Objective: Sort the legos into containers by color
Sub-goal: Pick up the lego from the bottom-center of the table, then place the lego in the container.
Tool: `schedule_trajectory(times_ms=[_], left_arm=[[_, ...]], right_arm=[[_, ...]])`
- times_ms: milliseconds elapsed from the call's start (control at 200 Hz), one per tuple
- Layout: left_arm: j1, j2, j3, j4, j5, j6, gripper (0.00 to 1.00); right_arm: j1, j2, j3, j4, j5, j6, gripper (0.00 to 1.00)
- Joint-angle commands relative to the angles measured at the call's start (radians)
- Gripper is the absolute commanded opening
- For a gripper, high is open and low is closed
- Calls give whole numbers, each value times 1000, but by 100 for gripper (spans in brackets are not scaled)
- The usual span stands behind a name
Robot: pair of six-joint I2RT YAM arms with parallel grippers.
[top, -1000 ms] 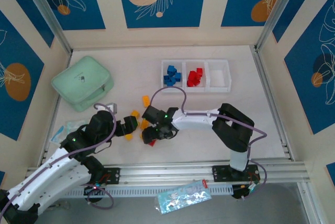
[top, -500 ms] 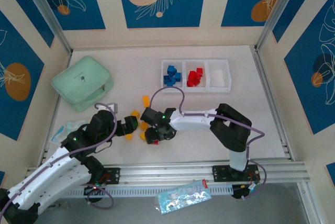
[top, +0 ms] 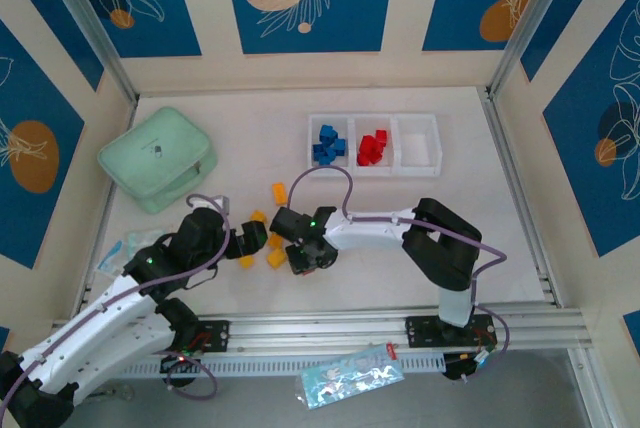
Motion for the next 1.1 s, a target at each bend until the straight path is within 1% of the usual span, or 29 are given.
schedule_trajectory(times_ms=[0,135,260,405,560,670,790,960,1095], left_arm=[[11,5,31,18,29,29,99],[10,36,45,41,53,34,99],[10,89,48,108,107,31,99],[4,174,67,190,166,35,99],[-5,273,108,243,189,56,99],[-11,333,133,297,205,60,99],[-17,397,167,342,218,65,99],[-22,470,202,392,229,68,99],[-22,503,214,416,225,69,99]], right_arm=[[2,-57,10,-52,17,1,32],[-31,-133,-11,-72,34,-4,32],[-98,-202,-12,-111,59,-45,32],[-255,-267,-1,-140,70,-112,32],[-443,-259,51,-141,100,-184,31],[-561,-229,104,-107,90,-227,31],[-656,-158,187,-67,77,-272,32],[-743,-2,360,-56,63,-337,32],[-784,118,494,-64,66,-363,32]])
